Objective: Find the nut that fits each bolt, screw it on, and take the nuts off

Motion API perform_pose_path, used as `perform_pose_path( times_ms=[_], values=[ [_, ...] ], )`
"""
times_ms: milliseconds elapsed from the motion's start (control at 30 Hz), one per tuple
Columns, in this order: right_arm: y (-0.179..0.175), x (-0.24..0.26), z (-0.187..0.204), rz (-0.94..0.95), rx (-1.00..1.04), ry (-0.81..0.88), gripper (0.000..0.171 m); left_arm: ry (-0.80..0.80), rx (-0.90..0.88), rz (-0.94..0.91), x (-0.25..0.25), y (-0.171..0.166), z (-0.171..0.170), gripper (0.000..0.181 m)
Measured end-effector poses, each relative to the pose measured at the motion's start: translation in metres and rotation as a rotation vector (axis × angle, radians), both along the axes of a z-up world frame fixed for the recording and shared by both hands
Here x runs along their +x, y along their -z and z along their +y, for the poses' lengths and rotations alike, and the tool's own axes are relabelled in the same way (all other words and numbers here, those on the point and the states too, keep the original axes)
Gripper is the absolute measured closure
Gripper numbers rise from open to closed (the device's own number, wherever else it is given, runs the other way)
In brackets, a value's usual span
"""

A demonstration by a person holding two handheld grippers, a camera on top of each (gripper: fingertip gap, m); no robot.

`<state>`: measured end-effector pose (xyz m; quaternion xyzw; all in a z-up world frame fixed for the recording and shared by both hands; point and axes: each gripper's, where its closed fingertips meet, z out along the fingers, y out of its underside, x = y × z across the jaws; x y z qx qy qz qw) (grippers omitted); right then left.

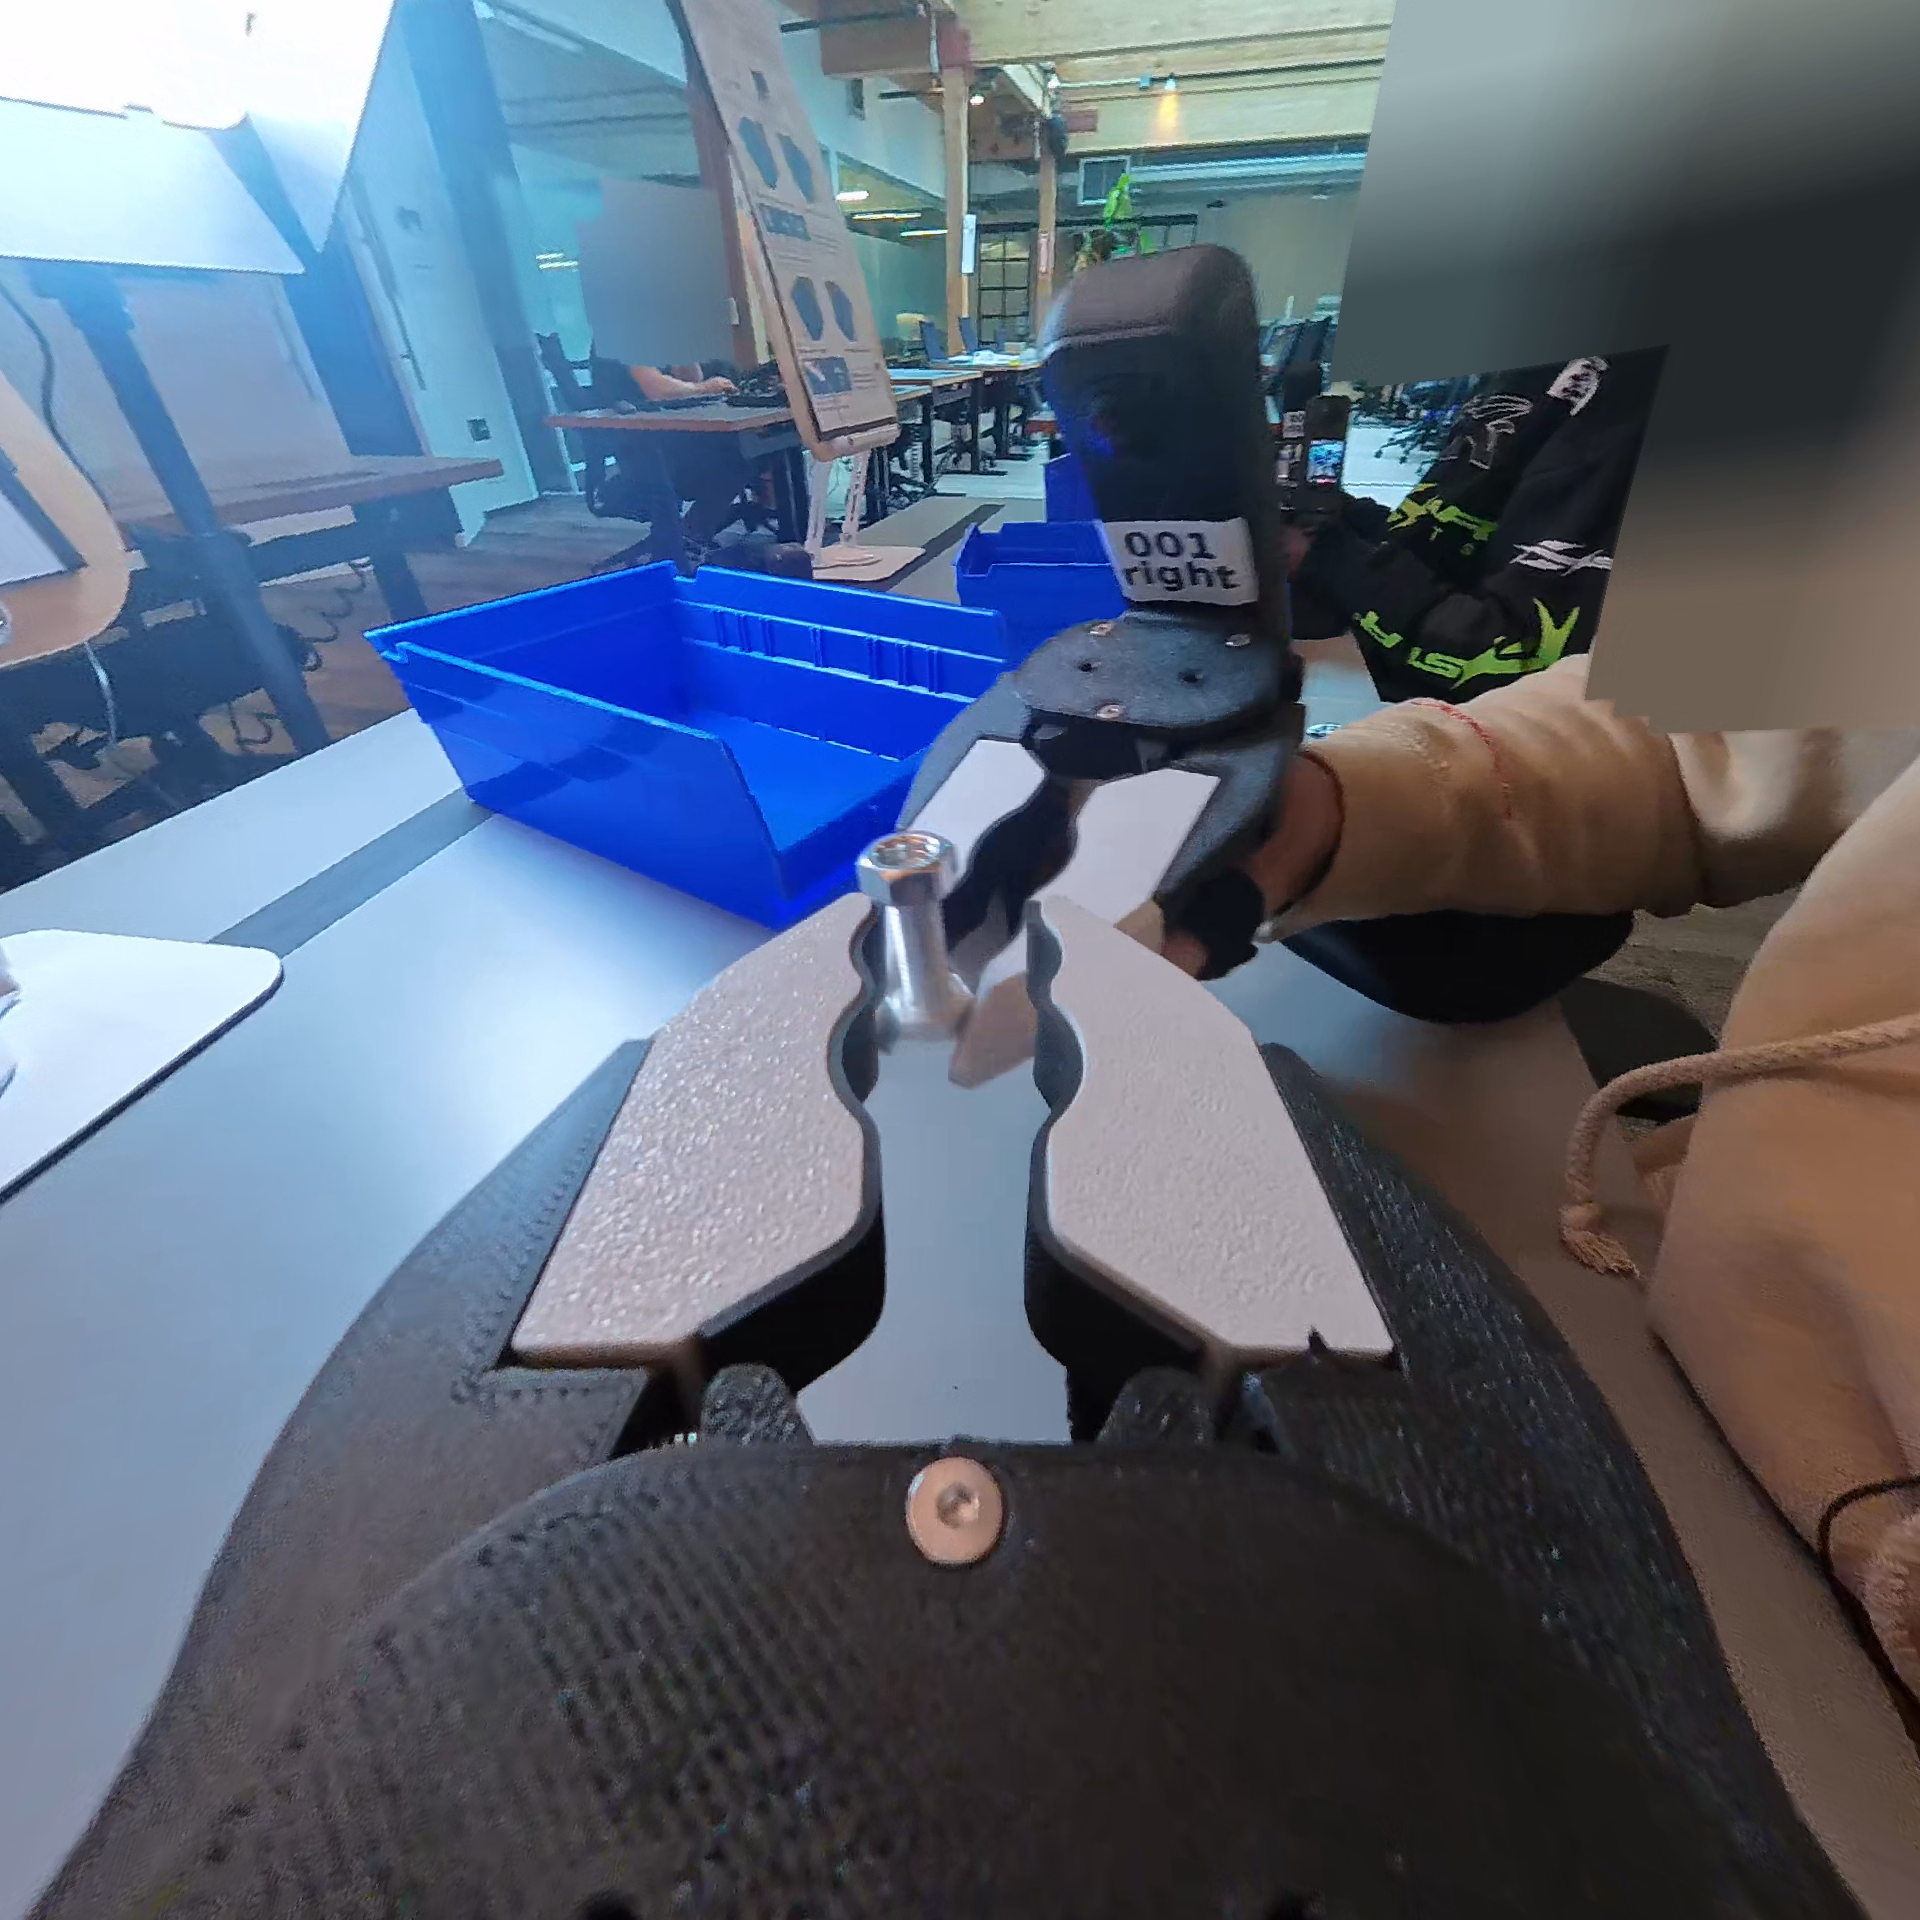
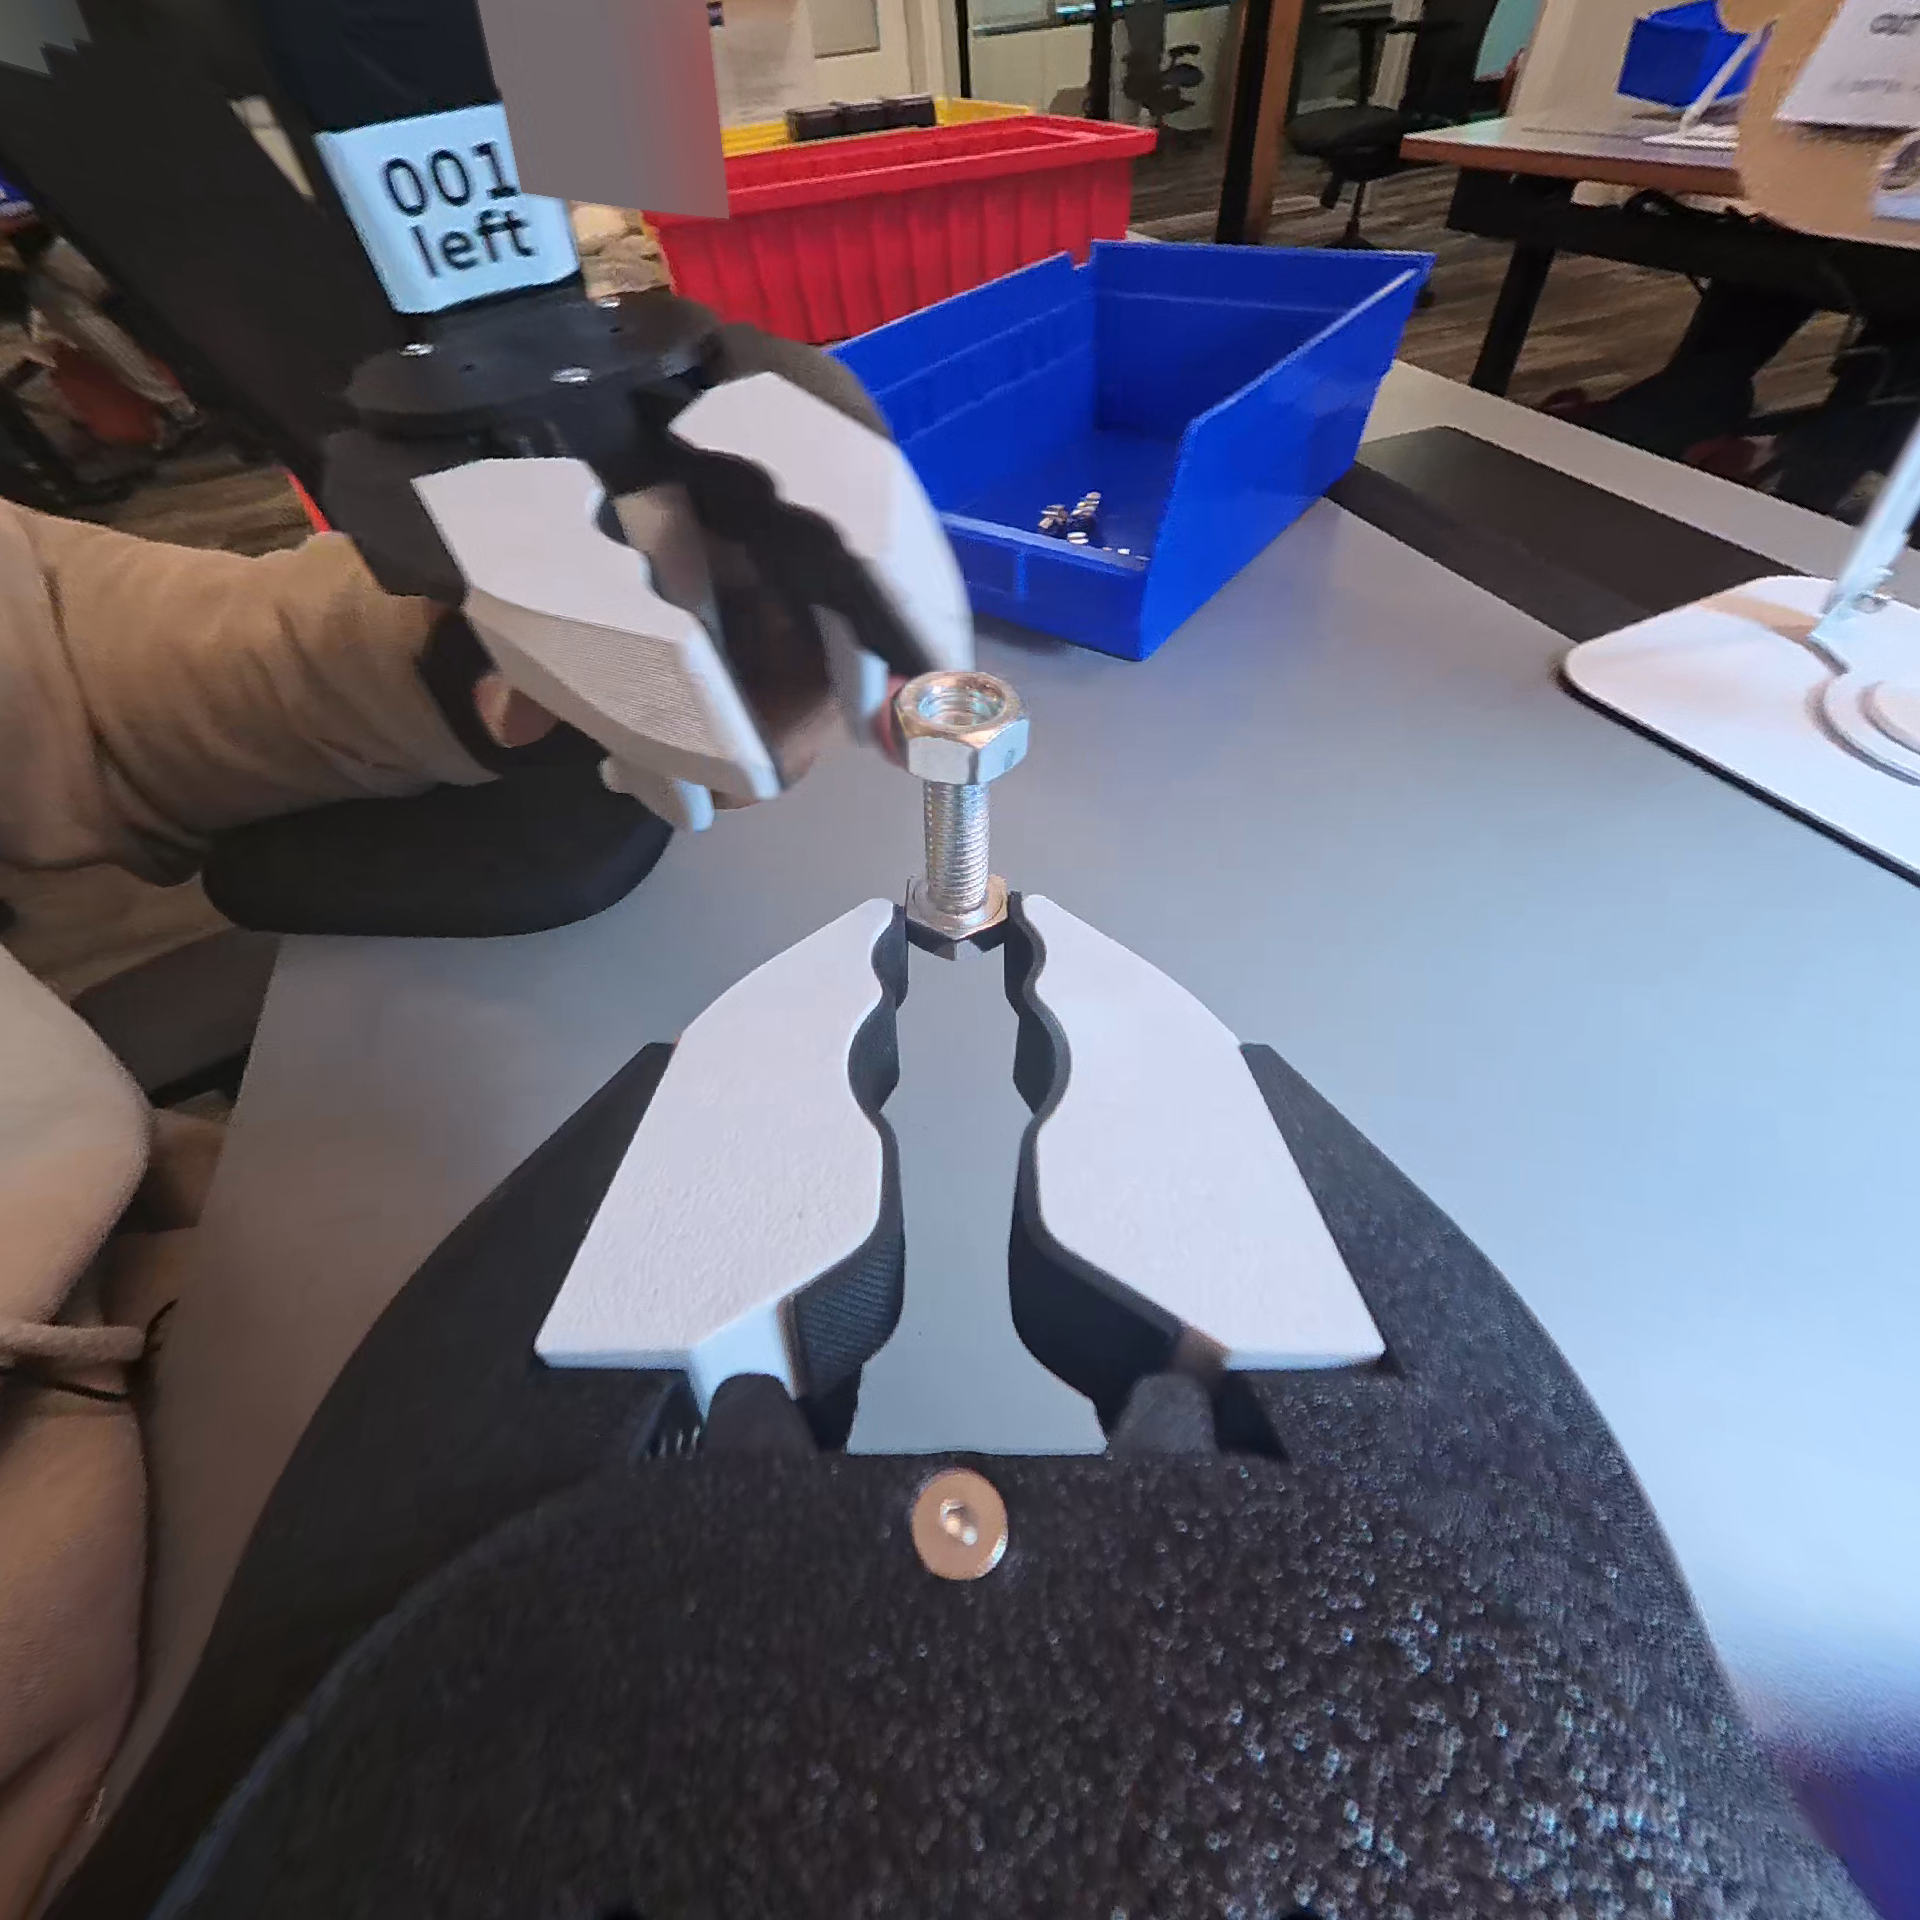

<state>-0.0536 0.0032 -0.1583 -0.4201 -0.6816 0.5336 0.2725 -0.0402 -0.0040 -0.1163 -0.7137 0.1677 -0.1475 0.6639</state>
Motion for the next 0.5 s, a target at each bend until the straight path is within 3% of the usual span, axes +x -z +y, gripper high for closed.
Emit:
perform_pose_path(
  times_ms=[67,167,233,333,500],
  values=[
    [0.001,0.001,-0.008,0.001,0.011,-0.027,0.154,-0.013,-0.009,-0.004,-0.001,0.002,0.003,0.145],
    [0.002,0.0,-0.008,-0.003,0.015,-0.021,0.154,0.019,-0.002,0.018,0.006,0.002,0.0,0.146],
    [0.001,-0.001,0.0,-0.007,-0.004,0.007,0.154,0.066,0.005,0.012,0.01,-0.002,-0.006,0.17],
    [-0.001,-0.001,0.004,-0.003,-0.009,0.017,0.154,0.031,0.017,-0.004,0.003,-0.005,-0.005,0.163],
    [0.002,0.001,-0.01,-0.007,0.005,-0.027,0.154,-0.02,0.015,-0.004,-0.001,-0.002,0.002,0.136]
  ],
)
